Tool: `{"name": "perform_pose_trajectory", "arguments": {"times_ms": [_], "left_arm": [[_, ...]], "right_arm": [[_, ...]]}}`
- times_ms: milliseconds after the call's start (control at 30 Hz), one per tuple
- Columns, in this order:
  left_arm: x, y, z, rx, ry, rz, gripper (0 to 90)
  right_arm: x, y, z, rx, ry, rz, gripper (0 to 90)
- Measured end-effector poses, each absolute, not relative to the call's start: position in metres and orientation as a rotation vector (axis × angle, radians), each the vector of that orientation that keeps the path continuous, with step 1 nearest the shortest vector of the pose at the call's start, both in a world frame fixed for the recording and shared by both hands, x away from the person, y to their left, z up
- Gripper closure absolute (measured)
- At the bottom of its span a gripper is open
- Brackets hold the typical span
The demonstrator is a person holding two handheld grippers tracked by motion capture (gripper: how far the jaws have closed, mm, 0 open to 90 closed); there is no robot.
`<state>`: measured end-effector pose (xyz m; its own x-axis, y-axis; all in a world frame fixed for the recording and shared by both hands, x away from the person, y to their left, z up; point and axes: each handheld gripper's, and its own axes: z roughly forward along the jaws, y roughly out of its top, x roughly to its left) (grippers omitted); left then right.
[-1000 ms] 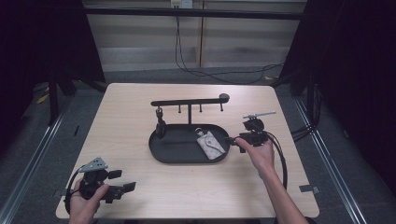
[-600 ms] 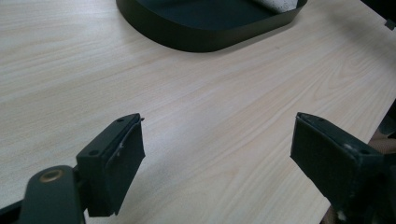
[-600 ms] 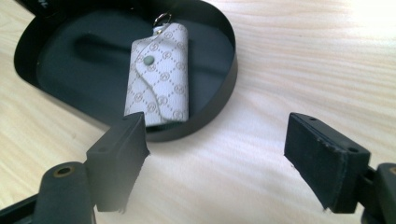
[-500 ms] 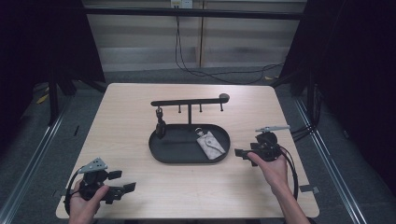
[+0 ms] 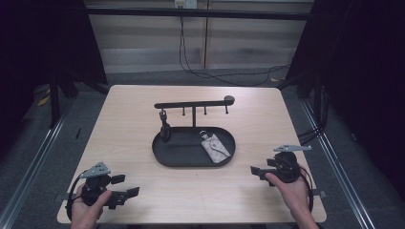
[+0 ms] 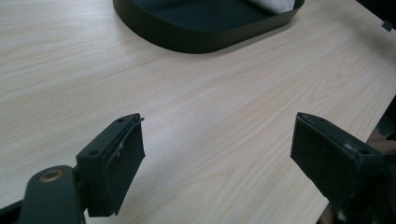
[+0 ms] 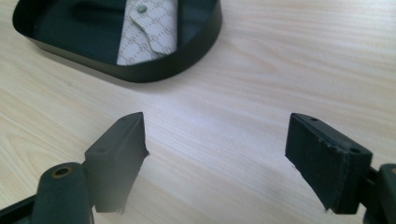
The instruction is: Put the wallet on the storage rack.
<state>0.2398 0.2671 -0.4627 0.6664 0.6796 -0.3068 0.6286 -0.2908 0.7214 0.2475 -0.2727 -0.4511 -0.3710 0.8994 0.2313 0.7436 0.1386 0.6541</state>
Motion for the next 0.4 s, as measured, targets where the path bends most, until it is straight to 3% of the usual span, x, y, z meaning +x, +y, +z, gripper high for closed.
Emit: {"name": "perform_pose_trajectory", "arguments": {"times_ms": [400], "left_arm": [[0.241,0.269,-0.462,1.959,1.092,0.137,20.5]], "right_arm": [[0.239,-0.289,-0.474,1.619,2.211,0.983,18.3]]}}
